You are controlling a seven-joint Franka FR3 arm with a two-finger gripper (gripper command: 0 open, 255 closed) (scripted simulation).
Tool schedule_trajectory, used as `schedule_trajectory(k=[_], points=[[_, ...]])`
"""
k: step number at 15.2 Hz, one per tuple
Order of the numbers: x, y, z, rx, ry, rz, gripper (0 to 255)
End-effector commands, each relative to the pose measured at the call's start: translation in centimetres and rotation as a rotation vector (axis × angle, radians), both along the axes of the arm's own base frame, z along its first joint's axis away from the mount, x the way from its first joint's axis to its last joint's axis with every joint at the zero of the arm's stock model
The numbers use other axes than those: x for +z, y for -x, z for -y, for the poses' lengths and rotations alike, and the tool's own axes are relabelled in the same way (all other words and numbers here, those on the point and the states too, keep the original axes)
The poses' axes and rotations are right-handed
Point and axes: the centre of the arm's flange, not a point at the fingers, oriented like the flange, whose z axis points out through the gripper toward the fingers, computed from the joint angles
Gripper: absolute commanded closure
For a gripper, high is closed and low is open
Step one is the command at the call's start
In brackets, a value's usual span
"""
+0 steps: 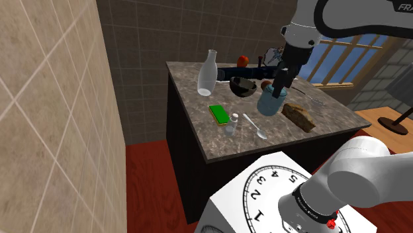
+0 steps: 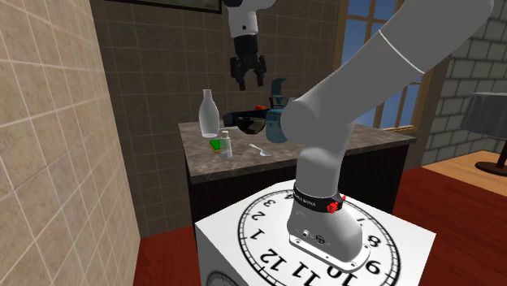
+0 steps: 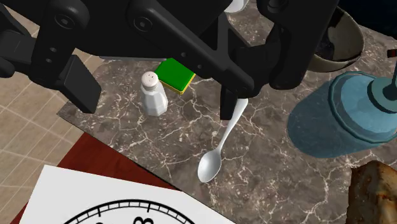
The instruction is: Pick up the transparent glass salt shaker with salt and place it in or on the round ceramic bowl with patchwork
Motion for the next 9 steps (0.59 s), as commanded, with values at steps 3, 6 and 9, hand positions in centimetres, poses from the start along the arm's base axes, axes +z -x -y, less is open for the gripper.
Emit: schedule_trajectory(k=[3,6,9], points=[[-2.0,-1.6,-0.7,-0.008,-0.007,0.000,0],[-4.9,-4.0,-1.7,-0.020,-0.017,0.000,0],[-7.8,-6.4,-2.7,-0.032,-0.027,0.000,0]])
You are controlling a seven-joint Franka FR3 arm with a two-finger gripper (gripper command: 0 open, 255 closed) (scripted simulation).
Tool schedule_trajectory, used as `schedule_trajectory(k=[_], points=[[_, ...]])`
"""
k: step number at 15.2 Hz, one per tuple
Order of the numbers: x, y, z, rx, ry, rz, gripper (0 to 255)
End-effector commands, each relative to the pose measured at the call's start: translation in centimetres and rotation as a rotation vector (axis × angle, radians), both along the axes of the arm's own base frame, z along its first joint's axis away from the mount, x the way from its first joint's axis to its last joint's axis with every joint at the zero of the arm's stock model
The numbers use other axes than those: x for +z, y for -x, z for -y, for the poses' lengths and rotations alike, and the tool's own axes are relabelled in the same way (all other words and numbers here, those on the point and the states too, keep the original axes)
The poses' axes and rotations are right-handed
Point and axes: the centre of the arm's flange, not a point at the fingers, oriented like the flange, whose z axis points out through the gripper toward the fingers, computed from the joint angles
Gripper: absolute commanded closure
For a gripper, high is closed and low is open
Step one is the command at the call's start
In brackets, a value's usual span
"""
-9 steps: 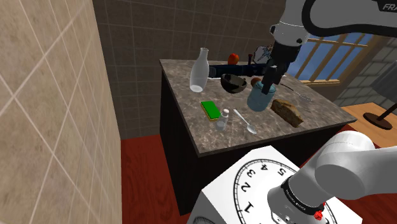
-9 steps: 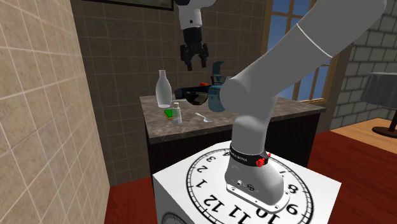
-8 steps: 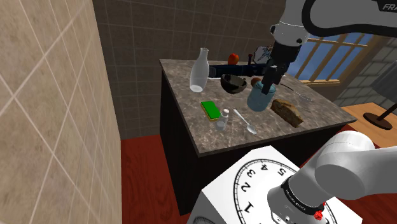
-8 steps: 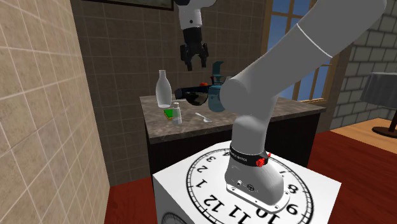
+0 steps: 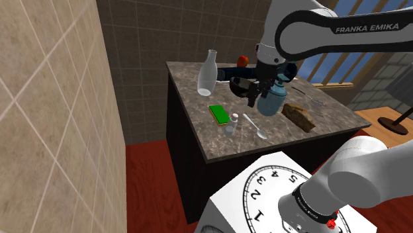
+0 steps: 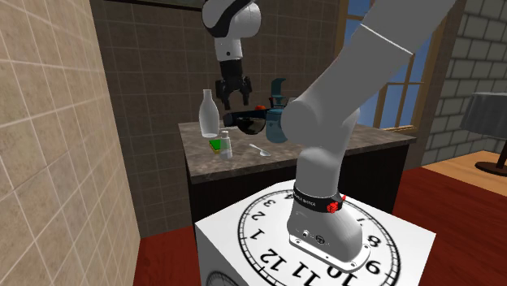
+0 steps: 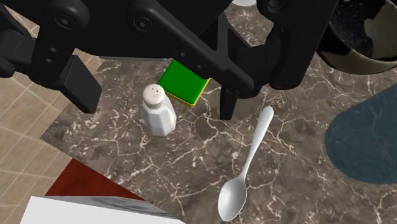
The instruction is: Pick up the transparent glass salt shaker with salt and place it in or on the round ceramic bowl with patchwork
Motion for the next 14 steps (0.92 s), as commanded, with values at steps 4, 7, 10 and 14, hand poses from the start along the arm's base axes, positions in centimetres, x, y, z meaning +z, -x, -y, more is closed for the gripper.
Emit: schedule_trajectory(k=[4,7,10,14], points=[[-4.7,-4.1,-1.9,-0.021,-0.018,0.002,0],[-7.0,-6.1,-2.7,-0.030,-0.026,0.002,0],[-8.6,-5.9,-2.6,-0.030,-0.026,0.002,0],[-10.7,-5.8,-2.4,-0.030,-0.026,0.002,0]])
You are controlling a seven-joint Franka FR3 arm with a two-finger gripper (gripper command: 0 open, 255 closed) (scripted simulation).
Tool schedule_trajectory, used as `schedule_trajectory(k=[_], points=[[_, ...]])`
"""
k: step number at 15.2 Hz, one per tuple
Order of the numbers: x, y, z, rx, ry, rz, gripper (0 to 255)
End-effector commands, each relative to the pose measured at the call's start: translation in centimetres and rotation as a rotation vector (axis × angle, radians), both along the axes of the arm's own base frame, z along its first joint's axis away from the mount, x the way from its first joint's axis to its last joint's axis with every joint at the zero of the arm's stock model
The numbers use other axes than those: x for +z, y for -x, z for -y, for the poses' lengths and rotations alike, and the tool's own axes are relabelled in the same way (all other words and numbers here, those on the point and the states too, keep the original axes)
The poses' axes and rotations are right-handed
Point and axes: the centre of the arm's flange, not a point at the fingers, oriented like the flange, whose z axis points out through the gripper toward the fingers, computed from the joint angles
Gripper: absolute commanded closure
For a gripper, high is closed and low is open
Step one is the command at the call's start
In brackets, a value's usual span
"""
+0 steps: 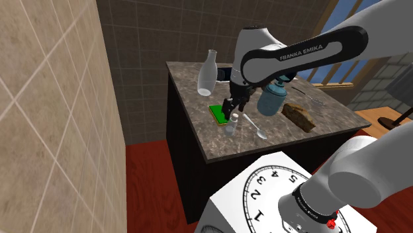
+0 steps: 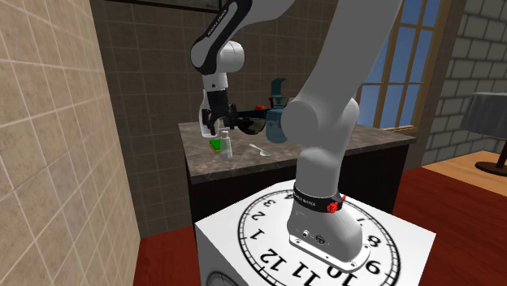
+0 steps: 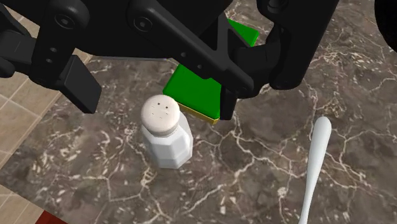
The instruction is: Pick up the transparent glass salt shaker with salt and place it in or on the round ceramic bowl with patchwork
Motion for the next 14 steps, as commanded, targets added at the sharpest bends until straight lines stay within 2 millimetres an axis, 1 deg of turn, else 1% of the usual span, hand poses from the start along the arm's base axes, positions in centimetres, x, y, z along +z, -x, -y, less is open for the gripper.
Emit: schedule_trajectory(k=[1,8,9,14], points=[[-0.88,0.13,0.06,0.000,0.000,0.001,0],[-0.87,0.13,0.06,0.000,0.000,0.001,0],[-0.87,0.13,0.06,0.000,0.000,0.001,255],[-0.86,0.12,0.06,0.000,0.000,0.001,255]])
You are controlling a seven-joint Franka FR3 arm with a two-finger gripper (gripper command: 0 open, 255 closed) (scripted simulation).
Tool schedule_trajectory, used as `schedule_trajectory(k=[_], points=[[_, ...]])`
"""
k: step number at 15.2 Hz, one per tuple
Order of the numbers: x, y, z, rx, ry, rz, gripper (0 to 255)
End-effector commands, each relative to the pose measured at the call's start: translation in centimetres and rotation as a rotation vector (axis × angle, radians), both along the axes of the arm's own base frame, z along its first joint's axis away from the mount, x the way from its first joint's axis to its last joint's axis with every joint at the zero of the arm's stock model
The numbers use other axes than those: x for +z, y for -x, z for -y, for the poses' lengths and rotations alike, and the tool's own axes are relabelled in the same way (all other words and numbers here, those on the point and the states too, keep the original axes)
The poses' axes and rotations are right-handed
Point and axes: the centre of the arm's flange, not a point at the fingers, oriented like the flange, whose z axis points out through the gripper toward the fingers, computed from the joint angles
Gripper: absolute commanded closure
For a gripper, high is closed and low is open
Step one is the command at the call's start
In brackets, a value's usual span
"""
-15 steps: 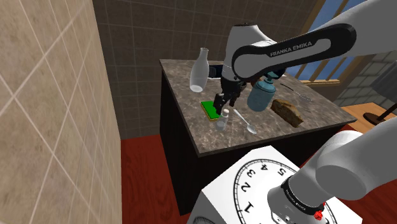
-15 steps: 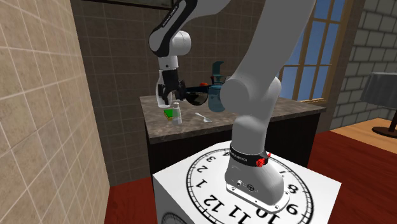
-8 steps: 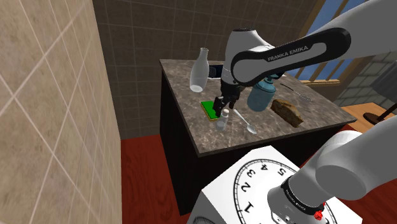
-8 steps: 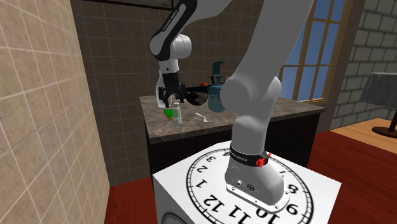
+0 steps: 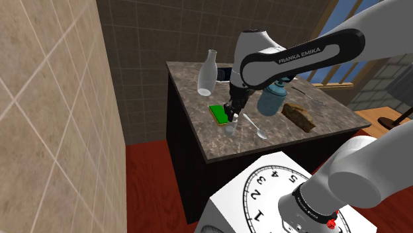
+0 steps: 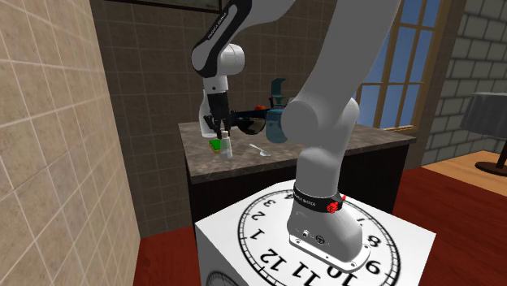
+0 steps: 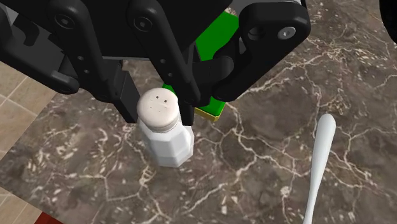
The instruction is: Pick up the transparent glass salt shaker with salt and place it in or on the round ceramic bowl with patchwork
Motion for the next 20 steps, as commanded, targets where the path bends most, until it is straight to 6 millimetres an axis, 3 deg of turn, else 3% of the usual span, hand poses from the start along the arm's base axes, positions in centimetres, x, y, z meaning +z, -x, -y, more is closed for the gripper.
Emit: schedule_trajectory(k=[1,4,20], points=[[0.0,0.0,0.0,-0.001,0.000,-0.001,255],[-0.1,0.0,0.0,-0.001,0.000,-0.001,255],[8.4,0.0,0.0,-0.001,0.000,-0.001,255]])
